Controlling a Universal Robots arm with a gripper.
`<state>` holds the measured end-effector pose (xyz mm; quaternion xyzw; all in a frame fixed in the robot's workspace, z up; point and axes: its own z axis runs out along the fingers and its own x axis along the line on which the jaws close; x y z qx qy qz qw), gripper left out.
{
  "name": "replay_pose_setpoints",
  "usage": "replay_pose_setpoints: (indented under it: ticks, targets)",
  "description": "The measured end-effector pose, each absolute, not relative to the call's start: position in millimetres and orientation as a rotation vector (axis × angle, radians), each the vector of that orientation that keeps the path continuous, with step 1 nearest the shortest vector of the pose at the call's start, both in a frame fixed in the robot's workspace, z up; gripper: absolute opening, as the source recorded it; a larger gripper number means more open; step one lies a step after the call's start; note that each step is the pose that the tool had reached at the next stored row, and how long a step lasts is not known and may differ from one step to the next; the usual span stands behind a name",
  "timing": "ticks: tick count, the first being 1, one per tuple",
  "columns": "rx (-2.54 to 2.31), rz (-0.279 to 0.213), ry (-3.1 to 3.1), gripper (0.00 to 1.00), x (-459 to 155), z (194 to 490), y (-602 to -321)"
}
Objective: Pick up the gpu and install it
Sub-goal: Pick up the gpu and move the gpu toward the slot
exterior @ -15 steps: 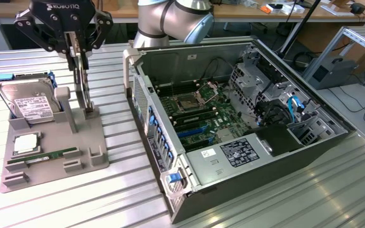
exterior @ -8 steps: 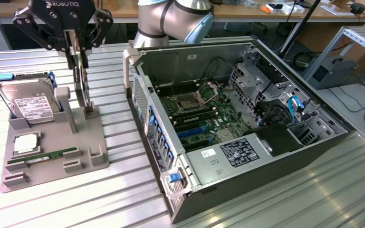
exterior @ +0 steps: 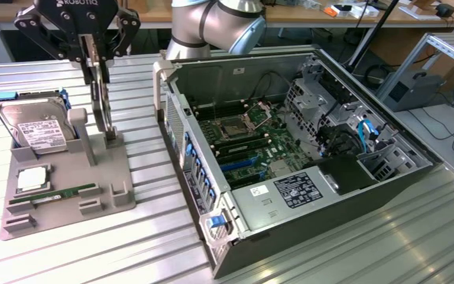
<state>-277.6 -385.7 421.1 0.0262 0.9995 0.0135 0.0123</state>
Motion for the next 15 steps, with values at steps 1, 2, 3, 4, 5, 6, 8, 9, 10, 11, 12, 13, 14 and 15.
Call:
replay_pose_setpoints:
  ticks: [1, 2, 3, 4, 5, 6, 8, 9, 10, 11, 12, 13, 14, 15]
  targets:
    - [0.082, 0.042, 3.116, 0.27, -277.6, 421.6, -385.7]
    - [0.082, 0.042, 3.116, 0.27, -277.6, 422.0, -385.7]
    - [0.082, 0.042, 3.116, 0.27, -277.6, 422.5, -385.7]
    - [0.082, 0.042, 3.116, 0.27, -277.6, 423.1, -385.7]
    - [0.082, 0.042, 3.116, 0.27, -277.6, 423.7, -385.7]
    - [0.082, 0.042, 3.116, 0.27, -277.6, 424.1, -385.7]
    - [0.082, 0.042, 3.116, 0.27, -277.6, 426.2, -385.7]
    - [0.082, 0.042, 3.116, 0.27, -277.6, 427.6, -385.7]
    - [0.082, 0.042, 3.116, 0.27, -277.6, 428.4, -385.7]
    - [0.082, 0.042, 3.116, 0.27, -277.6, 429.4, -385.7]
    - [0.082, 0.042, 3.116, 0.27, -277.6, 430.5, -385.7]
    - [0.082, 0.042, 3.116, 0.27, -277.6, 431.1, -385.7]
    - [0.082, 0.042, 3.116, 0.27, -277.6, 431.7, -385.7]
    - [0.082, 0.042, 3.116, 0.27, -277.6, 432.6, -385.7]
